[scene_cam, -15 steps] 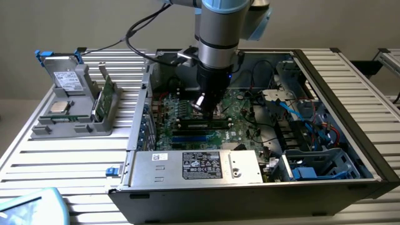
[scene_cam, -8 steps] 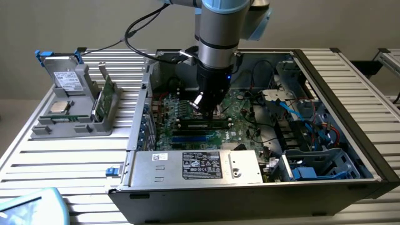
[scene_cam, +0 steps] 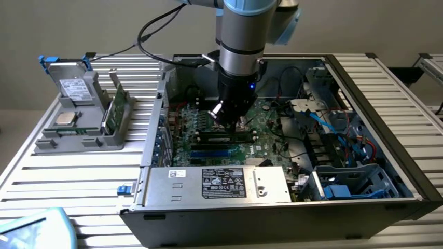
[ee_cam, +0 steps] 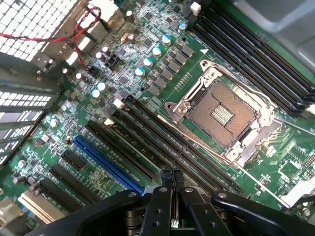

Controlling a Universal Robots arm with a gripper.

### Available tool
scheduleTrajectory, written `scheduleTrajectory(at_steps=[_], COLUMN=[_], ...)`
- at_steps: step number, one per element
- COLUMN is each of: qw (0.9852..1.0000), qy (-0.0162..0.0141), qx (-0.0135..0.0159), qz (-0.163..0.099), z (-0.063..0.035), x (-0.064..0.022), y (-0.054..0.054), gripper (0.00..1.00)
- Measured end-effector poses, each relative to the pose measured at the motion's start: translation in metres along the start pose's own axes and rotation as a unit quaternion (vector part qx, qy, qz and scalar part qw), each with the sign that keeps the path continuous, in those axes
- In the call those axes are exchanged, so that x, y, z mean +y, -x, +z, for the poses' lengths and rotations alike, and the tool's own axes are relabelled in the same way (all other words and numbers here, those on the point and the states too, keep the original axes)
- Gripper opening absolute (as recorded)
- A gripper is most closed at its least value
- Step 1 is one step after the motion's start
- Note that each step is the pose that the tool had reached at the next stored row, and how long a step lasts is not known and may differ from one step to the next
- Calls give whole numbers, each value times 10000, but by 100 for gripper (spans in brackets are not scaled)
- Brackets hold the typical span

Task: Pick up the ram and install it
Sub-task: 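Press down the ram until it locks into place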

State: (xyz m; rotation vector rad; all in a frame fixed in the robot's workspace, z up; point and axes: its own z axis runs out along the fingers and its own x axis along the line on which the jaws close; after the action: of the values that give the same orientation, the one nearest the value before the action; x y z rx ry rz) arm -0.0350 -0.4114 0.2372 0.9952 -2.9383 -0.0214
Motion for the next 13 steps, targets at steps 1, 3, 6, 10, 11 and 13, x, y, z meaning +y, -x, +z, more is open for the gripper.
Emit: scheduleTrajectory(at_steps=[1, 3, 6, 10, 11, 13], qw=[10000, 9997, 9989, 9969, 9963, 9948], qy=[3, 8, 15, 26, 28, 33], qx=[-2, -6, -12, -20, -22, -26], qz=[78, 233, 468, 785, 858, 1015], z=[0, 0, 0, 0, 0, 0], x=[0, 0, 0, 0, 0, 0], y=[0, 0, 0, 0, 0, 0], gripper=[11, 11, 11, 11, 11, 11])
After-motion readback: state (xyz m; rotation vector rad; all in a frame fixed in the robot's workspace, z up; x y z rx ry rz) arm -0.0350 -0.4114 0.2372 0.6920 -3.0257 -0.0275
